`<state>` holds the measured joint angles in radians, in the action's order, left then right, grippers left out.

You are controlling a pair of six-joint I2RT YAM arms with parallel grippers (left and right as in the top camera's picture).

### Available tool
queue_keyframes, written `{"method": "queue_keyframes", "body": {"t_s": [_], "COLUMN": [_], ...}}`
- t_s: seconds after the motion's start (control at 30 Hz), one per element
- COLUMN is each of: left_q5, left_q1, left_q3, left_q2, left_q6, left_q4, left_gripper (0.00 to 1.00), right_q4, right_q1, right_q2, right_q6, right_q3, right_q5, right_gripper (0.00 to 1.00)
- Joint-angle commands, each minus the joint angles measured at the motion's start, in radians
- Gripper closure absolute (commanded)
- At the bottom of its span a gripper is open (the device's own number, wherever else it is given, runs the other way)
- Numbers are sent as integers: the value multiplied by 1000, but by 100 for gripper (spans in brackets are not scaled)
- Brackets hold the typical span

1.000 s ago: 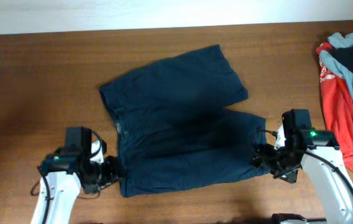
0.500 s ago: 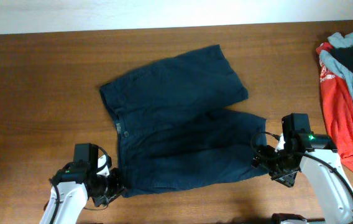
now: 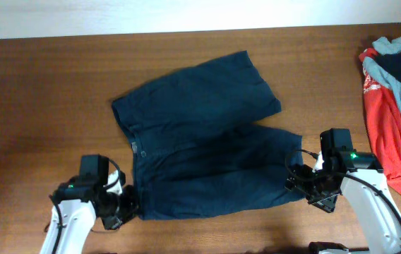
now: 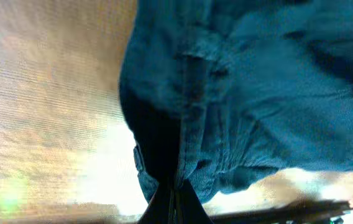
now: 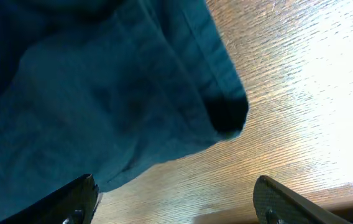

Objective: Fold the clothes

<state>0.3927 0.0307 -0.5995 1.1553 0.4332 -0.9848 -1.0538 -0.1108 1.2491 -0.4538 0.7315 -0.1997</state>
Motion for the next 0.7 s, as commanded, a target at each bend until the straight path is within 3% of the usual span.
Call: {"method": "queue_keyframes", "body": {"t_s": [0.0, 0.03, 0.13, 0.2, 0.33, 0.47, 0.5, 0.53, 0.57, 0.67], "left_q5": [-98, -114, -117, -119, -125, -128, -128, -128, -128, -129], "left_q1": [5, 5, 5, 5, 5, 5, 5, 5, 5, 5], "left_q3": [-37, -37, -37, -37, -37, -37, -37, -37, -37, -37], "left_q2": [-3, -3, -3, -3, -3, -3, -3, -3, -3, -3], "left_q6": [-31, -31, -31, -31, -31, -31, -31, -31, -31, -31], "left_q4": [-6, -6, -5, -4, -3, -3, -3, -3, -3, -2], "left_gripper": [99, 100, 99, 100, 99, 100, 99, 99, 100, 99], "right_q4": [19, 28, 63, 93, 126, 138, 121, 110, 108, 145], "right_q1": [-8, -8, -8, -8, -8, -8, -8, -8, -8, -8], "right_q2": [-1, 0, 16, 39, 80, 82, 82, 82, 82, 82], "right_q6": [-42, -57, -65, -85, -105, -105, -105, -105, -101, -102], "right_q3": [-13, -19, -53, -90, -125, -125, -125, -125, -129, -151], "right_q5": [2, 2, -30, -32, -40, -35, -36, -35, -31, -10], "right_gripper": [16, 17, 37, 41, 57, 60, 53, 38, 30, 16]}}
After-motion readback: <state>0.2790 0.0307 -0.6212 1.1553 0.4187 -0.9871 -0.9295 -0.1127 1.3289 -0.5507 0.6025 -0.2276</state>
